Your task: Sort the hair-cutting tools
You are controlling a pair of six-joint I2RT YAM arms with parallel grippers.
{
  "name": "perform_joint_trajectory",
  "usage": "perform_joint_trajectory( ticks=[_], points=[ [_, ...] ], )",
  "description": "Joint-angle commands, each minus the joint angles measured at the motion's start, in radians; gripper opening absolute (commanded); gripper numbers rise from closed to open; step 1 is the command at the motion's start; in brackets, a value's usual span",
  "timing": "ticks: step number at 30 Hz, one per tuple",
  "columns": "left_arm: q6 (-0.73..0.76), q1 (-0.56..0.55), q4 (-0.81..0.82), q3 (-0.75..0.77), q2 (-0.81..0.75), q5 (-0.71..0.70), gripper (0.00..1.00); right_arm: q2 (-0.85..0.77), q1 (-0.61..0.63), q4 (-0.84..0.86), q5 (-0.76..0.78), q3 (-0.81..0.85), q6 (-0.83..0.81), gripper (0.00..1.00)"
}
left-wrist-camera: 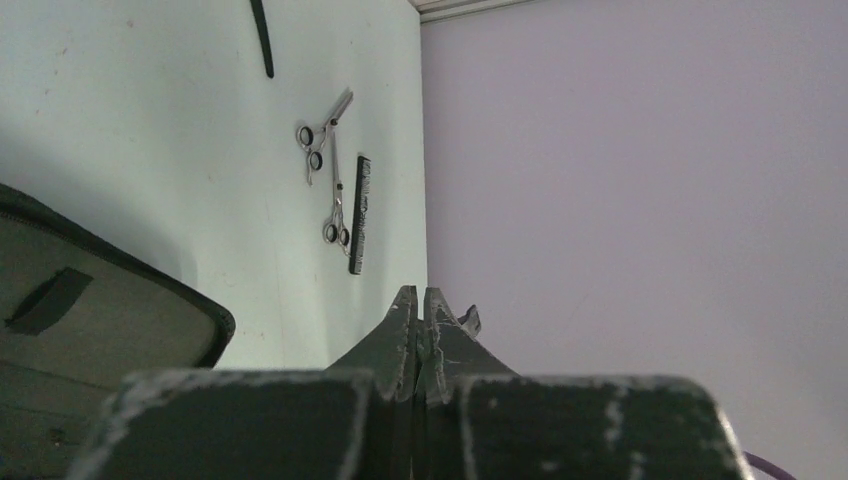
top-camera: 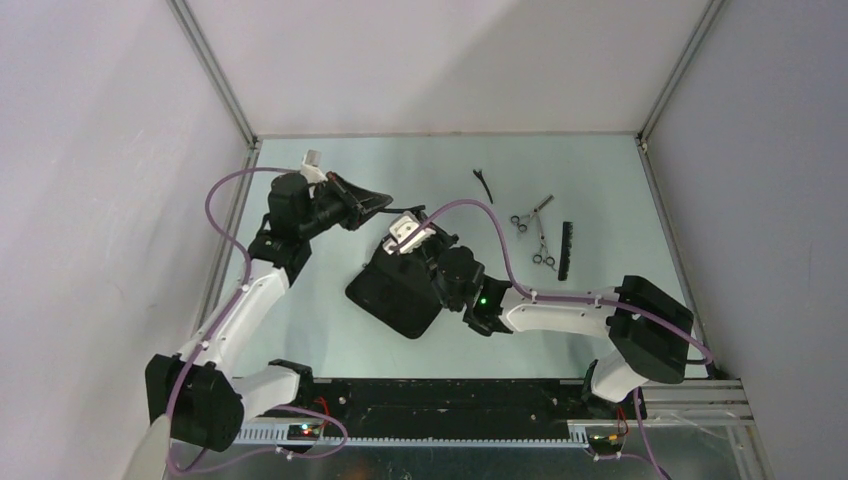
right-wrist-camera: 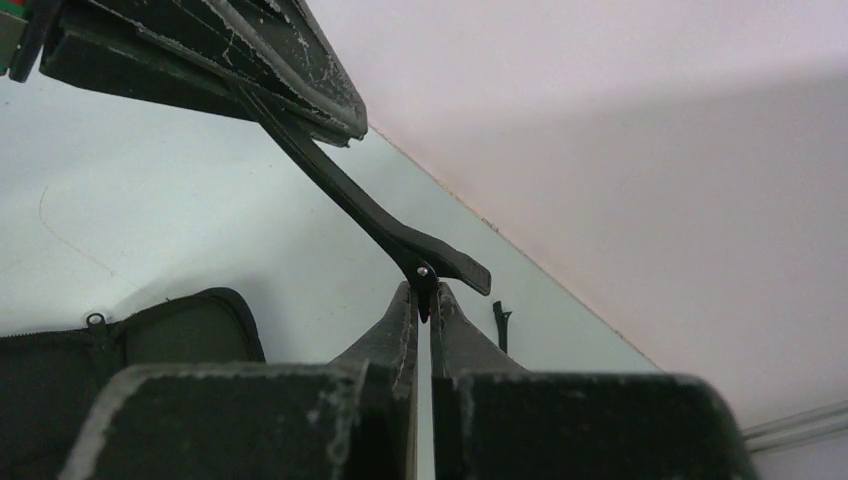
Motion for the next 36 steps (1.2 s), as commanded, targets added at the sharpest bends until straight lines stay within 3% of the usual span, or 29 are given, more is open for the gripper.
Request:
perform_joint_trajectory(
  ticks=[1, 2, 6, 7, 9, 11, 14, 18, 24, 29, 36],
  points=[
    [0.046, 0.002, 0.046, -0.017, -0.032, 0.01, 0.0, -0.02, -0.001, 0.047, 0.03, 0.005, 0.016, 0.06],
    [0.066, 0.005, 0.057, -0.017, -0.031, 0.007, 0.0, -0.028, -0.001, 0.031, 0.027, 0.005, 0.031, 0.1],
    [0.138, 0.024, 0.116, -0.014, -0.017, 0.014, 0.0, -0.106, -0.014, -0.168, -0.036, 0.005, 0.146, 0.4],
    [0.173, 0.032, 0.125, -0.007, -0.013, 0.018, 0.0, -0.143, -0.026, -0.255, -0.068, 0.006, 0.21, 0.52],
    [0.246, 0.039, 0.135, 0.013, 0.003, 0.027, 0.0, -0.199, -0.049, -0.422, -0.143, 0.016, 0.322, 0.67],
    [0.329, 0.04, 0.146, 0.03, 0.019, 0.043, 0.0, -0.256, -0.087, -0.595, -0.259, 0.035, 0.435, 0.76],
    [0.425, 0.04, 0.19, 0.041, 0.039, 0.082, 0.0, -0.337, -0.203, -0.852, -0.537, 0.082, 0.565, 0.79],
    [0.549, 0.036, 0.215, 0.07, 0.05, 0.169, 0.0, -0.364, -0.396, -1.057, -0.922, 0.181, 0.739, 0.78],
    [0.626, 0.008, 0.27, 0.086, 0.046, 0.305, 0.0, -0.314, -0.563, -1.141, -1.307, 0.283, 0.862, 0.71],
    [0.689, -0.026, 0.281, 0.097, 0.046, 0.358, 0.0, -0.244, -0.588, -1.134, -1.469, 0.347, 0.906, 0.67],
    [0.731, -0.071, 0.32, 0.11, 0.039, 0.427, 0.0, -0.181, -0.588, -1.111, -1.525, 0.391, 0.911, 0.65]
  ],
)
